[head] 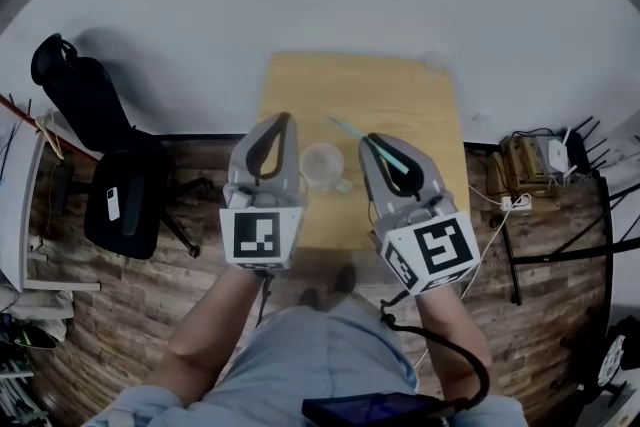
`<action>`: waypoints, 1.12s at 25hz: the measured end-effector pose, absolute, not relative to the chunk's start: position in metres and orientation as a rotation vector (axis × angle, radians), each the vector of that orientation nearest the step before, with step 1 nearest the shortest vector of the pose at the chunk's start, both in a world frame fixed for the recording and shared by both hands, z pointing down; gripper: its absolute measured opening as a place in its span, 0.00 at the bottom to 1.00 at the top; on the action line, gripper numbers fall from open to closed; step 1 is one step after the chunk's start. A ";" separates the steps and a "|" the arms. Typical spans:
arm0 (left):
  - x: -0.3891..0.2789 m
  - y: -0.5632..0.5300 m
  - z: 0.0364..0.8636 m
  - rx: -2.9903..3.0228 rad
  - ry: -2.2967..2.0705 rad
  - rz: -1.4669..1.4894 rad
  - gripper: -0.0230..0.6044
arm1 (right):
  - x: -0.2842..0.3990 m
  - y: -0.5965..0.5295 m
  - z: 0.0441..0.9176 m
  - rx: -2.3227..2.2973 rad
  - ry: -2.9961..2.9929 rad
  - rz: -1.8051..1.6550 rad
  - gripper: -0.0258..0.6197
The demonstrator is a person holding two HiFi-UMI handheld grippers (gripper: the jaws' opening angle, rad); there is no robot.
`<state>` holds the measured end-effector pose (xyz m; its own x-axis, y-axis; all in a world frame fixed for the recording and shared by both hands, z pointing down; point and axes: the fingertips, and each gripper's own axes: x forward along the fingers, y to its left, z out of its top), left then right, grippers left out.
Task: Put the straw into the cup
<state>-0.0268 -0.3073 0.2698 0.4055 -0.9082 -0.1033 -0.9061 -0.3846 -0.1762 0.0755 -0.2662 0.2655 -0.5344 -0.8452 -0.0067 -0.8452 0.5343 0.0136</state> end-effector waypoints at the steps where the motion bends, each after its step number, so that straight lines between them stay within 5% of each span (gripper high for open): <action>1: -0.026 -0.308 0.272 -2.468 1.629 -0.014 0.07 | 0.075 -0.267 0.267 1.505 -2.753 -0.021 0.09; 28: -0.035 -0.298 0.363 -2.571 1.671 -0.171 0.07 | 0.060 -0.262 0.376 1.386 -2.657 0.275 0.09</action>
<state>-0.0346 -0.2975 0.3629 0.4027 -0.9137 0.0547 -0.9058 -0.4064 -0.1197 0.0600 -0.2615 0.3763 -0.5688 -0.7978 0.2000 -0.8218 0.5609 -0.1000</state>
